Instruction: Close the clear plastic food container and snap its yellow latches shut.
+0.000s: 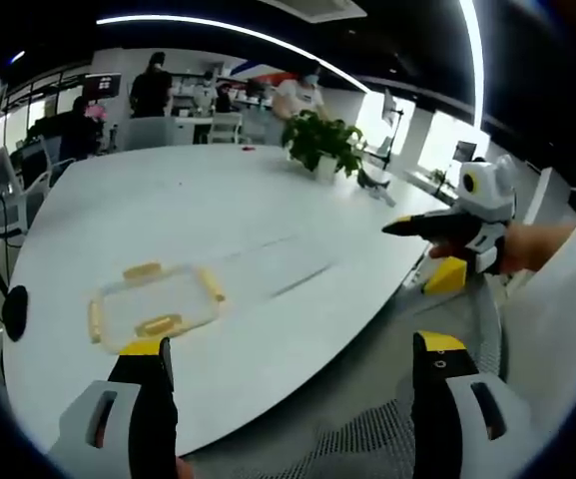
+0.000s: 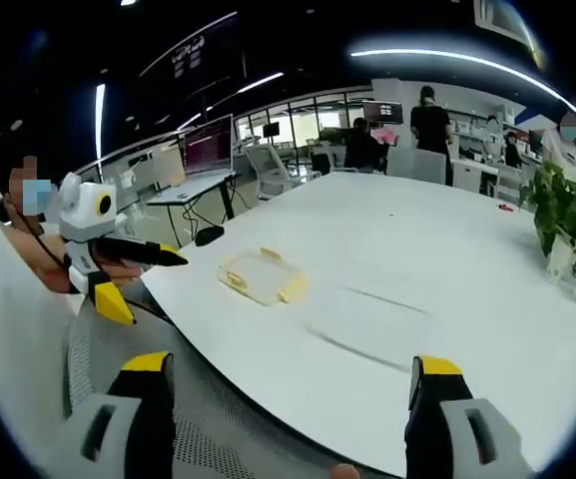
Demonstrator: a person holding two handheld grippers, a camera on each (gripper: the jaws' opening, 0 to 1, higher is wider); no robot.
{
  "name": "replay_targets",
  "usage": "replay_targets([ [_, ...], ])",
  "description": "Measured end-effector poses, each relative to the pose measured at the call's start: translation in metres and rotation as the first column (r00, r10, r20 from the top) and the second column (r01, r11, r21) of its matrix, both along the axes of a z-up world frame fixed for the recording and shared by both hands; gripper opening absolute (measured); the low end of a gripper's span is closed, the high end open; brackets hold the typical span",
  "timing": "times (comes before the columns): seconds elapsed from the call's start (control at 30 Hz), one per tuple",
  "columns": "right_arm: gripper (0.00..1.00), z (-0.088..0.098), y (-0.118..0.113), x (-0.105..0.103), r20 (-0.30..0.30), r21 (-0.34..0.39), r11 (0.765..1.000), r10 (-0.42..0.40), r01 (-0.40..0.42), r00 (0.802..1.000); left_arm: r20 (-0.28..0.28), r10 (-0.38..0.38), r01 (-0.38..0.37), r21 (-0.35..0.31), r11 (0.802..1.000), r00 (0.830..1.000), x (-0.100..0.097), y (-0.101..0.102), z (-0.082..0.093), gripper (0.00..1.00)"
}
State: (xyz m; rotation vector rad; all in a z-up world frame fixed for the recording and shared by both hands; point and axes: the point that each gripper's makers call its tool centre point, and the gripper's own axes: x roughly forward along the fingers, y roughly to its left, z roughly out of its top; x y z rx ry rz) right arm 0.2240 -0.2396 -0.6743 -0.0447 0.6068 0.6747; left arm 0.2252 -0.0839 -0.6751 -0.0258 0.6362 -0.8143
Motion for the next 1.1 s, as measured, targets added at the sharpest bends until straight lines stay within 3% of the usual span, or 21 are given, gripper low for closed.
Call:
replay_targets([
  [1.1,0.98,-0.0011,-0.0003,-0.0002,-0.010,0.002,1.000,-0.004,0.004,1.000,0.015,-0.012,0.012,0.018,1.000,1.000,-0.0004,-0.0016,-0.0018,0.99],
])
